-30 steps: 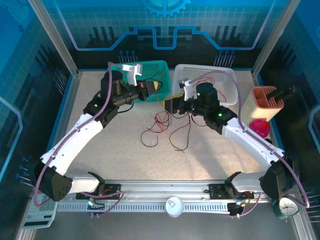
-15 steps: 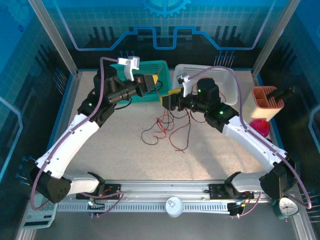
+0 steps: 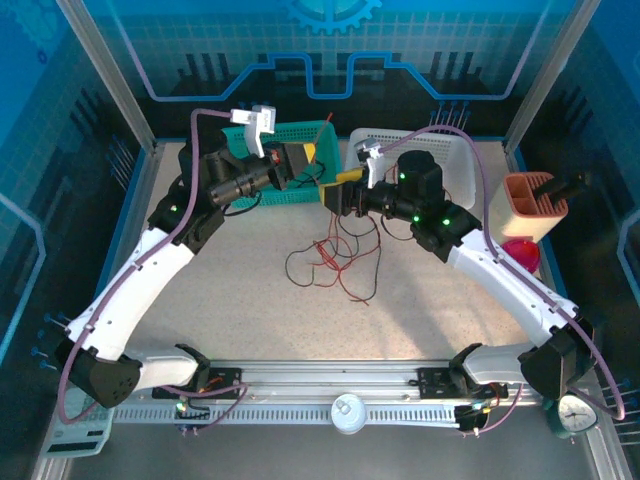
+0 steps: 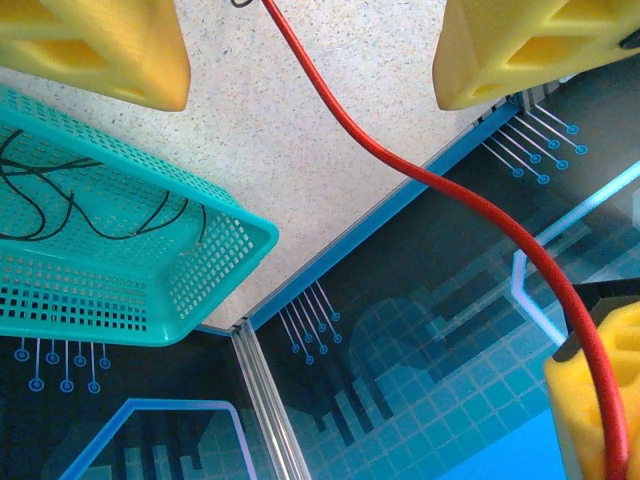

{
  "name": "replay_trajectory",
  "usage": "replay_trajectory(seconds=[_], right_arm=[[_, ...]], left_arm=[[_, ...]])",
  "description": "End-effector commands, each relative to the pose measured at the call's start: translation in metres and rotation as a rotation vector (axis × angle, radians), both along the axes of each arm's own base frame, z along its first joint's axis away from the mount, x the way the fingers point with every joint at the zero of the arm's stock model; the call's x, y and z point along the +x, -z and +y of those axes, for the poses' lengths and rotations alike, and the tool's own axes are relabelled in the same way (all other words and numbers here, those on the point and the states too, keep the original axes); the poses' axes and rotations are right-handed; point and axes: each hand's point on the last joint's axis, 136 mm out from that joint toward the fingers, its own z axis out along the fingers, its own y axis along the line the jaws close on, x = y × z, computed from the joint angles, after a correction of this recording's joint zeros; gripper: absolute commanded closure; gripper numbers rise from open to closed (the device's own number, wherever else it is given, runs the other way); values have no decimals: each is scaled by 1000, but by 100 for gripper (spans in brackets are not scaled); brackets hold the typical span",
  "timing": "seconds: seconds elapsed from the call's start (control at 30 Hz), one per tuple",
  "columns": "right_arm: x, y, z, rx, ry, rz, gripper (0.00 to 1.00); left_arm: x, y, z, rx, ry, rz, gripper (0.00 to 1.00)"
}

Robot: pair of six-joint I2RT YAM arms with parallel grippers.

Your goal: Untangle the cables

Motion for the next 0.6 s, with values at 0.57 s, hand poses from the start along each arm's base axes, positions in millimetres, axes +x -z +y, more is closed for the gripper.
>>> replay_trajectory(seconds=[0.57], right_arm=[[-19,-47,5,69,-75,-76,31]], left_arm=[[-21,-38,-2,-39,51,-89,100]])
